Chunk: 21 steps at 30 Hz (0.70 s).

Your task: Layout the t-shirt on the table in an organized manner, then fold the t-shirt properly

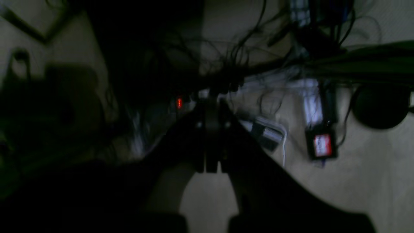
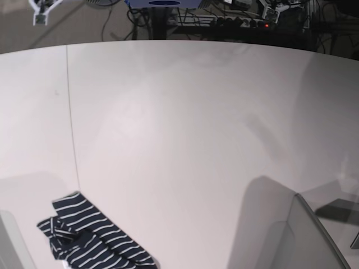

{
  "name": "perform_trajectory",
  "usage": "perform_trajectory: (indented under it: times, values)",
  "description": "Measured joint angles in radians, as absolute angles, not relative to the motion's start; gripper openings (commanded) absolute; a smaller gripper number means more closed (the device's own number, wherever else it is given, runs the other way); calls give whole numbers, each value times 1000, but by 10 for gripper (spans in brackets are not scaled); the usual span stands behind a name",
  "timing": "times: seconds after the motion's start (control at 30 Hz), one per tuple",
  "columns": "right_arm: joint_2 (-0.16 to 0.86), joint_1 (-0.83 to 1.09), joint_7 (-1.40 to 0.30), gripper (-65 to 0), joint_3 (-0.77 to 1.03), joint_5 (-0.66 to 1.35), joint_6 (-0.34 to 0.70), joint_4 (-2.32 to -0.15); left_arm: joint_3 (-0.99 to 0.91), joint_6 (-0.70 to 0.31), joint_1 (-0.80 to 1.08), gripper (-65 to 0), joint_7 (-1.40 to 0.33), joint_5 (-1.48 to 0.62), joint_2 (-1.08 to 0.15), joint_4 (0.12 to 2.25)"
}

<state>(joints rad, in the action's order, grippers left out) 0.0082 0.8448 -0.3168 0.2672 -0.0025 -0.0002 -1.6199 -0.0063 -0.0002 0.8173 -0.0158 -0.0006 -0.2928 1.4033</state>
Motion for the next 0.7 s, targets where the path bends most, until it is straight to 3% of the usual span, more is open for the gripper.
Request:
perform_trajectory:
  times: [0.17,0.3,0.37,0.53,0.6,0.7]
  values:
    - [10,808,-367,-650,268,1,6,-1893,-24,-6,865,-650,-25,-118,-292,1684]
    - [44,601,-389,-648,268,2,14,-1909,-100,2,841,-650,-35,-312,-303,1814]
    - [77,468,-399,-648,265,-1,70,-1889,-124,6,807,-650,-38,-369,-304,1859]
    - [82,34,-559,-648,274,-2,356,-1611,-133,2,704,-650,-32,-402,-300,1902]
    - [80,-157,-569,-647,315,0,411,-1422,-135,4,680,-650,-41,-402,-303,1898]
    - [98,-384,-552,-611,372,-17,413,-1111,-136,3,675,-650,-36,-402,-302,1898]
